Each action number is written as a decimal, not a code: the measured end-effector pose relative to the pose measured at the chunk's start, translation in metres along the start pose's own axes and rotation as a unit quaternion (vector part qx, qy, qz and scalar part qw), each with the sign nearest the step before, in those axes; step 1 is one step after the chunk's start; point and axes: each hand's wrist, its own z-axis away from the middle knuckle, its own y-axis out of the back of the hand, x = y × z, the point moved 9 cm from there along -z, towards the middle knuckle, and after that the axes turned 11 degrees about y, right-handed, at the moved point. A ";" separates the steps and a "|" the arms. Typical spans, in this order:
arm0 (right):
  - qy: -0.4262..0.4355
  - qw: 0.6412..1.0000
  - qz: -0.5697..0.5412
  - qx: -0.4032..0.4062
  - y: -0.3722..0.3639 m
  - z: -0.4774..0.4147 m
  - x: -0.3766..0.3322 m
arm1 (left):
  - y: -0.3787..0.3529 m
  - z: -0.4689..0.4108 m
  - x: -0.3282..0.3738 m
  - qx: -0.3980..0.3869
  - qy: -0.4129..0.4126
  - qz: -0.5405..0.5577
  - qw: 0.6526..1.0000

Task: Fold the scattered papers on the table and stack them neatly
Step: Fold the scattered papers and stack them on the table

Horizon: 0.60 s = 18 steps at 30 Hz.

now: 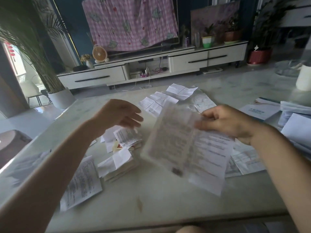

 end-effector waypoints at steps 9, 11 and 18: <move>-0.052 0.949 -0.233 0.207 0.001 -0.006 0.042 | -0.096 0.005 -0.042 -0.089 0.059 0.268 0.958; -0.048 0.954 -0.229 0.189 -0.007 -0.010 0.041 | -0.087 0.000 -0.049 -0.027 0.055 0.259 0.964; -0.068 0.969 -0.221 0.091 -0.024 -0.013 0.042 | -0.064 0.008 -0.054 -0.015 0.038 0.210 0.977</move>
